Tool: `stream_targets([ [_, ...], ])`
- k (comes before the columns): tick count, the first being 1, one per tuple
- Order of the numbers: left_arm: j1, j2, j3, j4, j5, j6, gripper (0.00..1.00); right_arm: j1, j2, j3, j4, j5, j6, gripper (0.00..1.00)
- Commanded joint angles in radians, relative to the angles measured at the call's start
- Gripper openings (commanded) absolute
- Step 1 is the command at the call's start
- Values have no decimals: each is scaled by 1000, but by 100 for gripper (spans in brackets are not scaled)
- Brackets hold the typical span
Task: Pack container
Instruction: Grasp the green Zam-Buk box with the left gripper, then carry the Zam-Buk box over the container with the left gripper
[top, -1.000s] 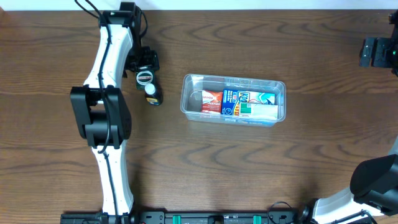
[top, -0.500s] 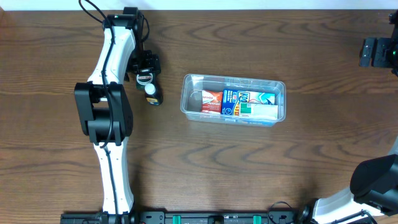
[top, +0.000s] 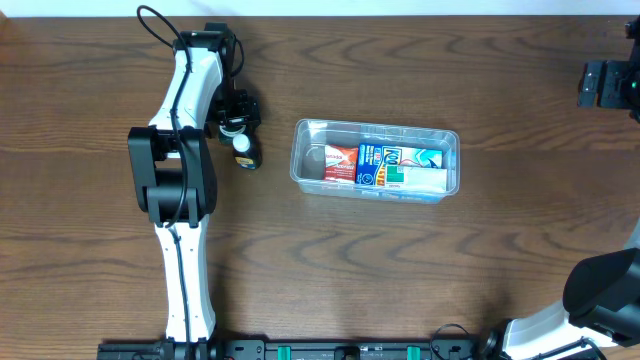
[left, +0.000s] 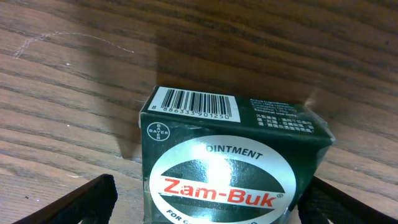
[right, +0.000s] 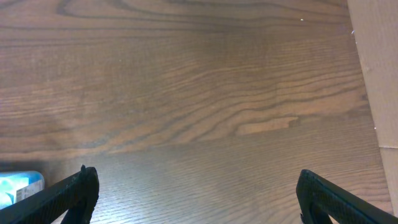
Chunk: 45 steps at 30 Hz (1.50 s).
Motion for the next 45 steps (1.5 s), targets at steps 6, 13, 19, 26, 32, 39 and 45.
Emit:
stream_targets([
  [6,5,6,-13,-1,10,-13,74,-5,-3,-1,0,-1,14,99],
  [13,5,6,-14,2,10,-13,70,-5,-3,-1,0,-1,14,99],
  [19,5,5,-13,0,9,14,70,-5,-3,-1,0,-1,15,99],
  [26,5,-2,20,-33,10,14,69,-5,-3,-1,0,-1,14,99],
  [32,5,-65,25,-35,10,14,61,-5,-3,-1,0,-1,14,99],
  [39,5,-158,24,-42,10,14,61,-5,-3,-1,0,-1,14,99],
  [45,2,-251,24,-85,11,14,61,-5,-3,-1,0,-1,14,99],
])
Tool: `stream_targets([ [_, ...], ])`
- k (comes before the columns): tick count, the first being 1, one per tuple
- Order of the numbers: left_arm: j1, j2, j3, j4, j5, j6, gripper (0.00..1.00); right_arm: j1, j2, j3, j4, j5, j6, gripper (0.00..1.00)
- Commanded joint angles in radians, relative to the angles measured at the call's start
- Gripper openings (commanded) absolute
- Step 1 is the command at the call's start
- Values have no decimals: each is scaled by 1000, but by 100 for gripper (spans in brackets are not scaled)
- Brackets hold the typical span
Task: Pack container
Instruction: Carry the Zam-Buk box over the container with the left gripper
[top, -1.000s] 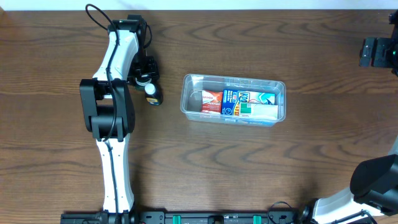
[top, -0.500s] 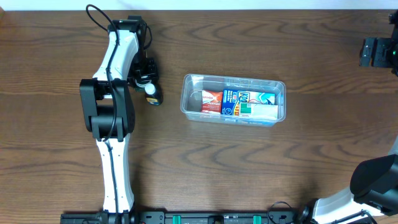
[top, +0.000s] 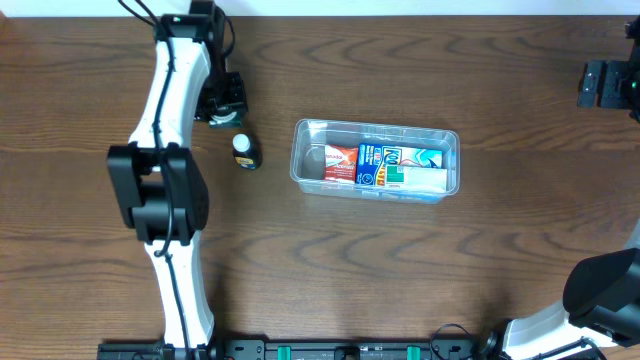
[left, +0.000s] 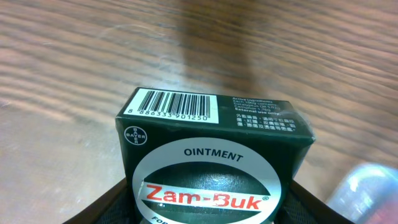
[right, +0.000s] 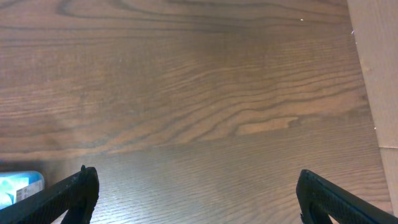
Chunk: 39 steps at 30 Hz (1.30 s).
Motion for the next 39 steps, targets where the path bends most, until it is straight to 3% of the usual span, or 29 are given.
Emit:
stream_targets([
  [1,0,-78,26,-26,-2,7,61,-5,-3,-1,0,-1,15,99],
  [10,-71,-248,26,-118,101,34,61,-5,-3,-1,0,-1,14,99],
  [23,-378,-253,-10,-197,100,-22,61,-5,-3,-1,0,-1,15,99],
  [30,-472,-241,-115,-106,100,-120,61,-5,-3,-1,0,-1,14,99],
  [39,-533,-240,-354,172,100,-224,61,-5,-3,-1,0,-1,14,99],
])
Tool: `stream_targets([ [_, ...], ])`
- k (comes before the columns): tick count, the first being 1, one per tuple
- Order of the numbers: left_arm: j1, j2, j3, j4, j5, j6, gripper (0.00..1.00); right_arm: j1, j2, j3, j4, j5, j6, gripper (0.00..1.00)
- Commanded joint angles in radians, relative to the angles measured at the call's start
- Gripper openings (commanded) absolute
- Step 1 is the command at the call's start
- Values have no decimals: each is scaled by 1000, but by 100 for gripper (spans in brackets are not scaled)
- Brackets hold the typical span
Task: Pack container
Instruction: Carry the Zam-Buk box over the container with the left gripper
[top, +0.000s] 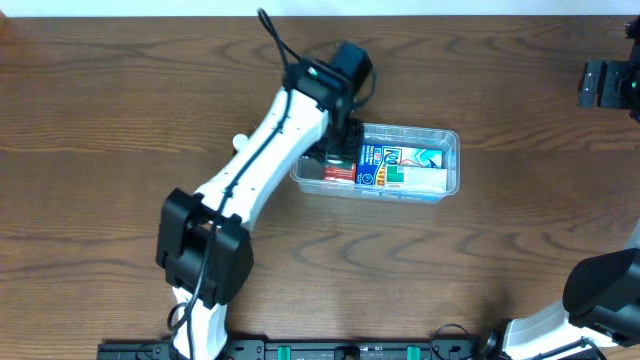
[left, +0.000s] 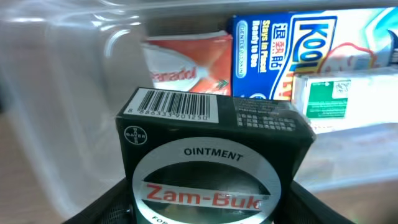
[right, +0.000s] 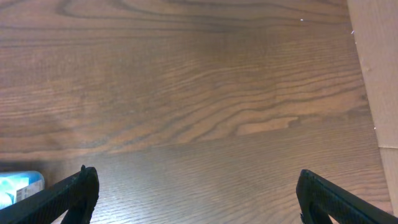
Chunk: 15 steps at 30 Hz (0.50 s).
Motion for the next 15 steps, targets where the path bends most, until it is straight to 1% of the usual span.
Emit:
stream_targets([
  [1,-7,12,-69,50,-5,-53,61,-5,-3,-1,0,-1,14,99],
  [4,-3,12,-100,80,-14,-53,61,-5,-3,-1,0,-1,14,99],
  [8,-3,14,-119,98,-65,-80,61,-5,-3,-1,0,-1,14,99],
  [15,-4,45,-120,145,-64,-98,61,-5,-3,-1,0,-1,15,99],
])
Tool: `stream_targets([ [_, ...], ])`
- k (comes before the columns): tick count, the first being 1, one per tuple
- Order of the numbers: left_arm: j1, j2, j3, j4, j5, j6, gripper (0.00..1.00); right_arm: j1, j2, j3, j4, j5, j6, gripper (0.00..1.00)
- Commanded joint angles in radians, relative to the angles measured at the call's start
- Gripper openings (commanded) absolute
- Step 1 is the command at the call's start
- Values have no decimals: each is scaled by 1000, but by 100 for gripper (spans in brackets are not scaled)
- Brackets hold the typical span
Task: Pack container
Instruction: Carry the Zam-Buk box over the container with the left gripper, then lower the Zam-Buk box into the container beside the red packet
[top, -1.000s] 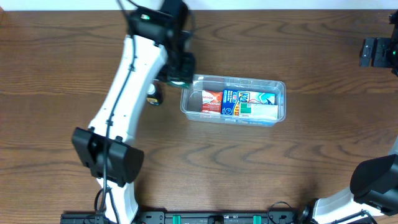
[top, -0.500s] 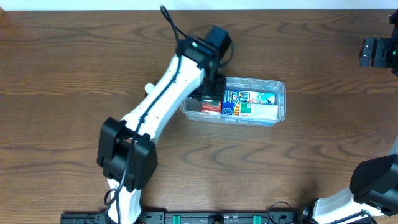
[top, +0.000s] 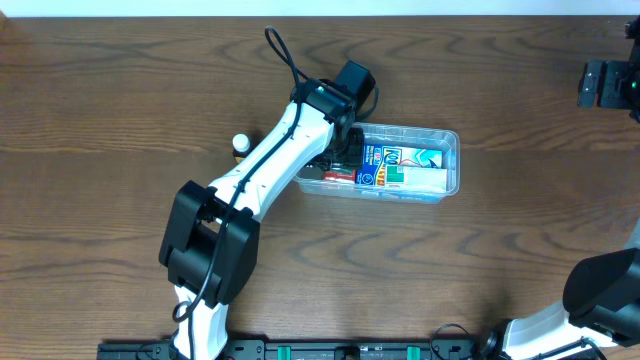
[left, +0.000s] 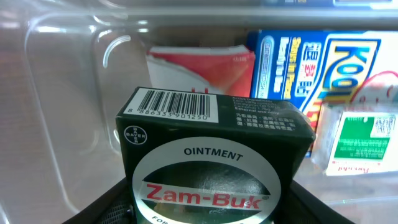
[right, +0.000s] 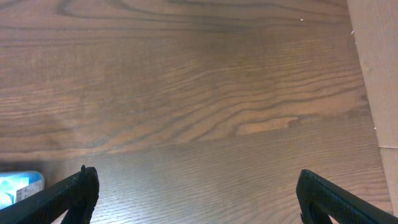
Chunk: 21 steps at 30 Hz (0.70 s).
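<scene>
My left gripper (left: 208, 208) is shut on a dark green Zam-Buk ointment box (left: 214, 143), holding it in the left end of the clear plastic container (top: 450, 165). In the overhead view the left gripper (top: 338, 140) hides that end. Just beyond the green box lies a red box (left: 199, 65), with a blue box (left: 311, 62) and a white box with a green label (left: 360, 134) to its right. My right gripper (right: 199, 193) stands open over bare wood at the far right of the table; in the overhead view it is the right gripper (top: 605, 85).
A small dark bottle with a white cap (top: 240, 146) stands on the table left of the container. A pale board (right: 376, 74) runs along the right edge of the right wrist view. A bit of blue packaging (right: 18, 186) shows at its lower left.
The green box has come closer to the red box and sits deeper in the container's left end. My left arm shifted slightly, uncovering the small bottle. The right arm has not moved.
My left gripper stood open around the green box on the table beside the small bottle. Then it was shut on the box and further back, away from the bottle. Then it held the box at the container's left end, and now lower inside it.
</scene>
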Motion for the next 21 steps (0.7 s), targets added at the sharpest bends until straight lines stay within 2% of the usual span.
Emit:
stream_targets([
  [1,4,43,-6,8,-19,-25,61,-5,-3,-1,0,-1,14,99],
  [21,3,98,-6,34,-15,-25,63,-5,-3,-1,0,-1,14,99],
])
